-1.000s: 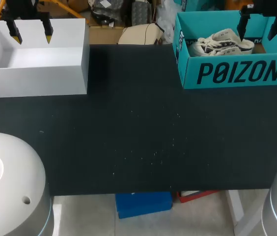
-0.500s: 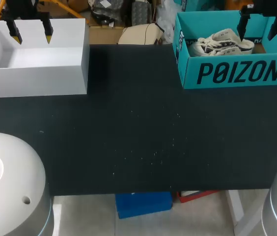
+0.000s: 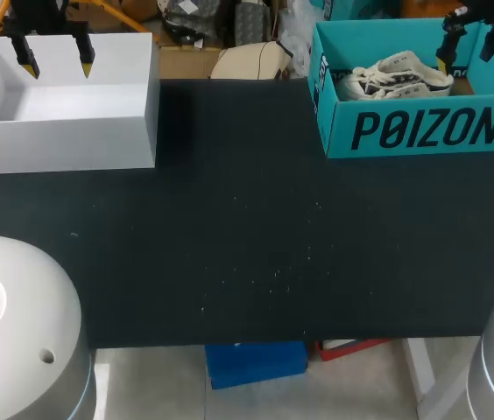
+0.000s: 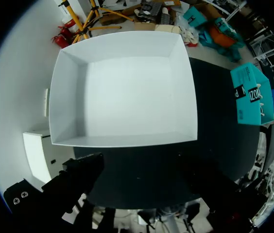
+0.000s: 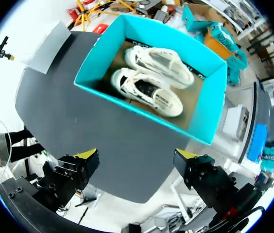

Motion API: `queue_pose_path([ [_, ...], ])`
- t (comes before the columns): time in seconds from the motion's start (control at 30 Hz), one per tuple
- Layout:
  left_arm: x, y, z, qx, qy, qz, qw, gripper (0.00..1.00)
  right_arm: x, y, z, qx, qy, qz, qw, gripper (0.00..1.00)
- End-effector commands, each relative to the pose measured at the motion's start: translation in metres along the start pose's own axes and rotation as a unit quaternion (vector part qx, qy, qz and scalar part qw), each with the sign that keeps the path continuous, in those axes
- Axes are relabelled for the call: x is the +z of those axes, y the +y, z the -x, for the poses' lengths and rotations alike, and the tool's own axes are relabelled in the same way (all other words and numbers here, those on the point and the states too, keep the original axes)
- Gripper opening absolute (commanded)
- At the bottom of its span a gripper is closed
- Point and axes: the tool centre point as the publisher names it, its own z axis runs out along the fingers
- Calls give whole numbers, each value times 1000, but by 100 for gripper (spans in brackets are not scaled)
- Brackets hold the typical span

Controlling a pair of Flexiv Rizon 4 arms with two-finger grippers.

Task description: Take the shoe out of the shoebox, open the shoe tongue, remove and reinsert the insole, then place the shoe into the shoebox

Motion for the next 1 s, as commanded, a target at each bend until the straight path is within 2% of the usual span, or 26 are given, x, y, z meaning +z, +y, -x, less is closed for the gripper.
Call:
queue_pose_path([
  [0.03, -1, 0, -1, -1, -2, 1, 1000, 100, 0, -10, 0, -432, 26, 21, 901, 100],
  [0.37, -1, 0, -1, -1, -2, 1, 1000, 100, 0, -10, 0, -432, 26, 21, 901, 100],
  [0.43, -1, 0, -1, -1, -2, 1, 1000, 100, 3, -7, -3, -466, 29, 19, 884, 100],
  [0.6, -1, 0, -1, -1, -2, 1, 1000, 100, 8, 16, -3, -513, 9, 17, 858, 100],
  [0.73, -1, 0, -1, -1, -2, 1, 1000, 100, 11, 34, 1, -535, -9, 15, 845, 100],
  [0.8, -1, 0, -1, -1, -2, 1, 1000, 100, 14, 43, 4, -549, -22, 6, 835, 94],
  [0.9, -1, 0, -1, -1, -2, 1, 1000, 100, 17, 58, 7, -556, -34, 16, 831, 70],
  [0.97, -1, 0, -1, -1, -2, 1, 1000, 100, 20, 67, 9, -567, -43, 21, 823, 62],
  [1.0, -1, 0, -1, -1, -2, 1, 1000, 100, 22, 72, 10, -571, -47, 27, 819, 49],
])
